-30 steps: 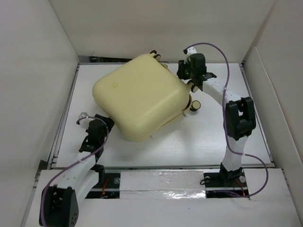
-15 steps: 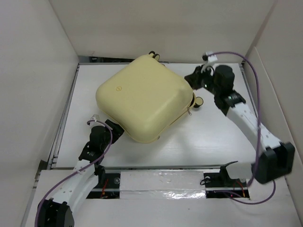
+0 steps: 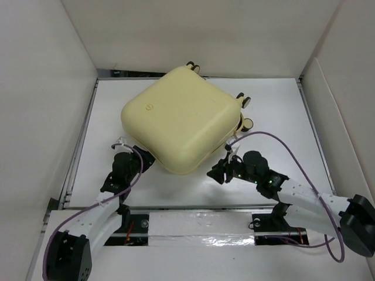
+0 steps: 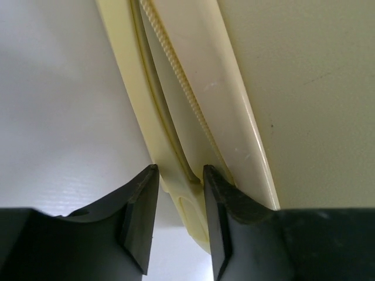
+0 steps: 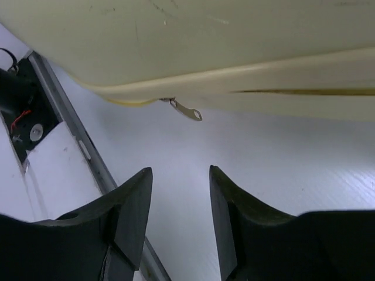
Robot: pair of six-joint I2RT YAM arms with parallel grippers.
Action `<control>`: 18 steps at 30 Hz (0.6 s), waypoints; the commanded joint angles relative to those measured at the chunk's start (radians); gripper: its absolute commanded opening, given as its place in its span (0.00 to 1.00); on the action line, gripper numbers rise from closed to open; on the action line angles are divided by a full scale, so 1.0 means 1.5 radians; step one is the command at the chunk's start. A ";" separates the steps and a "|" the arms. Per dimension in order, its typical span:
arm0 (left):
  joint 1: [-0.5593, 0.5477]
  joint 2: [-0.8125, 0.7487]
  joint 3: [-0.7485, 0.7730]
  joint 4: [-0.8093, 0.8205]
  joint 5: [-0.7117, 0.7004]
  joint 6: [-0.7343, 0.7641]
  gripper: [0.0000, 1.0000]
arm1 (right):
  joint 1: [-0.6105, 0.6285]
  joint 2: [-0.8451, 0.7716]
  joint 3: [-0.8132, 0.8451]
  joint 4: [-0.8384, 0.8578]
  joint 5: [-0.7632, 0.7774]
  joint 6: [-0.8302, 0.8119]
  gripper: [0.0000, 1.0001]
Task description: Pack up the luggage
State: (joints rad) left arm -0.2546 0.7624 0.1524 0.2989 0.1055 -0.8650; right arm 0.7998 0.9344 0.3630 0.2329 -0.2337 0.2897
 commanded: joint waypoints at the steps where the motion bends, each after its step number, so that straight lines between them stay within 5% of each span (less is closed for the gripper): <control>1: -0.012 0.030 0.003 0.083 0.018 0.008 0.29 | 0.007 0.034 0.024 0.135 0.091 -0.001 0.50; 8: -0.012 0.075 0.004 0.110 -0.012 0.020 0.00 | -0.041 0.068 0.034 0.162 0.227 0.044 0.47; 18: -0.067 0.120 -0.020 0.164 -0.019 0.034 0.00 | -0.220 0.076 0.047 0.129 0.235 0.084 0.46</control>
State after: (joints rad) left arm -0.2981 0.9237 0.1513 0.5190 0.0608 -0.8753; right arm 0.5358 1.0416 0.3866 0.3851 0.0895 0.3893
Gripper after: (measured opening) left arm 0.269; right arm 0.457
